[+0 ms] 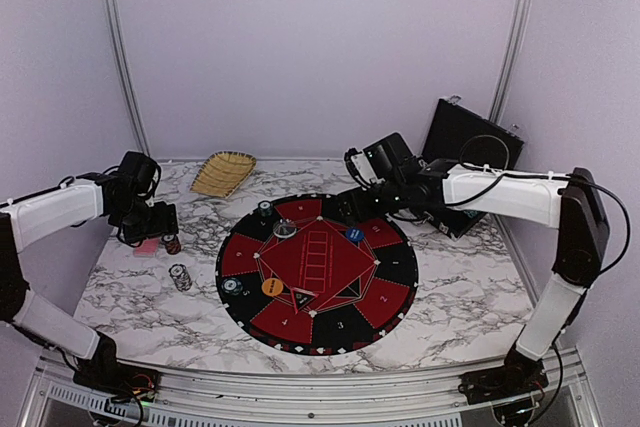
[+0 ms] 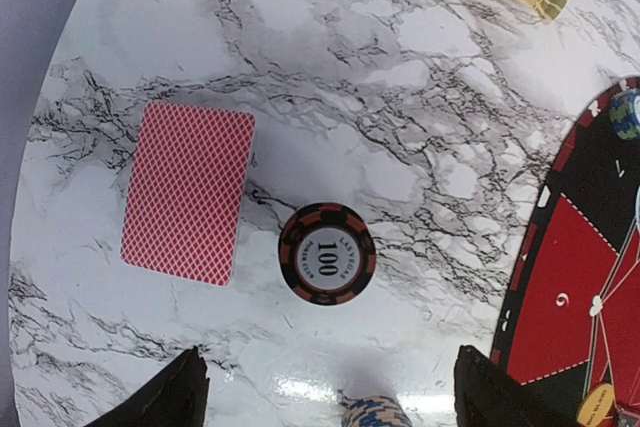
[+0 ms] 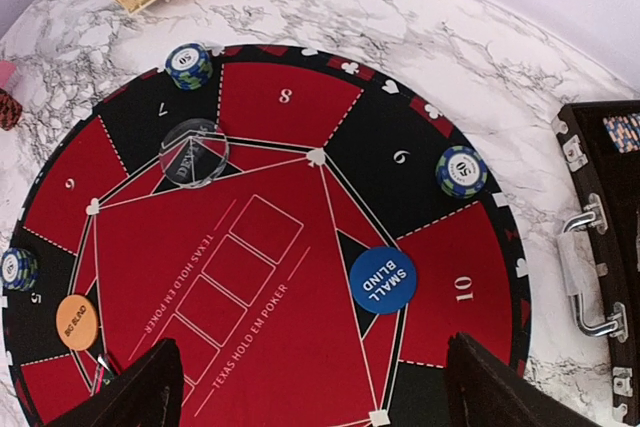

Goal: Distribute texas hold em gaming equipment
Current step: Pick up the pile of poker chips from the pile of poker chips.

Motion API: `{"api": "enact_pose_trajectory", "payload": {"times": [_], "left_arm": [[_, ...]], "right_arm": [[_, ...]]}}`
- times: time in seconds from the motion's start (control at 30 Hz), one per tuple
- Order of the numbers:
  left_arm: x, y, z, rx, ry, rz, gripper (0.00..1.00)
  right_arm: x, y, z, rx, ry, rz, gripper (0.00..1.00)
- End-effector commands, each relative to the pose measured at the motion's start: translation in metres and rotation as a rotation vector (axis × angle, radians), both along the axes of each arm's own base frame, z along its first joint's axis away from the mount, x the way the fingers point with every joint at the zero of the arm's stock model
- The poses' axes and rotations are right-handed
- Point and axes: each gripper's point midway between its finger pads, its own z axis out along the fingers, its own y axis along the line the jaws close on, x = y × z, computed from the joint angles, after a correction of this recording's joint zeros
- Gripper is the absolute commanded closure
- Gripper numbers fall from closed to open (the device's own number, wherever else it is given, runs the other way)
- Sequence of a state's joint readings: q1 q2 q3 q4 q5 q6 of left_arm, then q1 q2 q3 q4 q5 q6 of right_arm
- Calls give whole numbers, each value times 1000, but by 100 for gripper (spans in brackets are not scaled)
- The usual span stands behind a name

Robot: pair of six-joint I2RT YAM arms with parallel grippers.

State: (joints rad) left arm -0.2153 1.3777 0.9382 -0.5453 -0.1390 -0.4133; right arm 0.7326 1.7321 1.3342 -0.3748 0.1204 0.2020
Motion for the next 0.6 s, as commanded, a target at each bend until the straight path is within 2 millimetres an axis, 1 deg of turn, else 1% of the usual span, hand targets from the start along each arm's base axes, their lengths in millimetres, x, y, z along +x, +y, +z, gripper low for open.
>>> {"api": "enact_pose_trajectory", "payload": {"times": [0.0,0.23,0.57], "left_arm": [[11,3,-5,25,45,-36,14],[20,5,-26,64,116,-53,19],[28,4,-41,79,165,-58,28]], "right_arm": [[-7,3,26,79,-46,-10,12],[-18,-7,33,109,-55,-23,13],[-24,-14,39,130,-71,-34,14]]}}
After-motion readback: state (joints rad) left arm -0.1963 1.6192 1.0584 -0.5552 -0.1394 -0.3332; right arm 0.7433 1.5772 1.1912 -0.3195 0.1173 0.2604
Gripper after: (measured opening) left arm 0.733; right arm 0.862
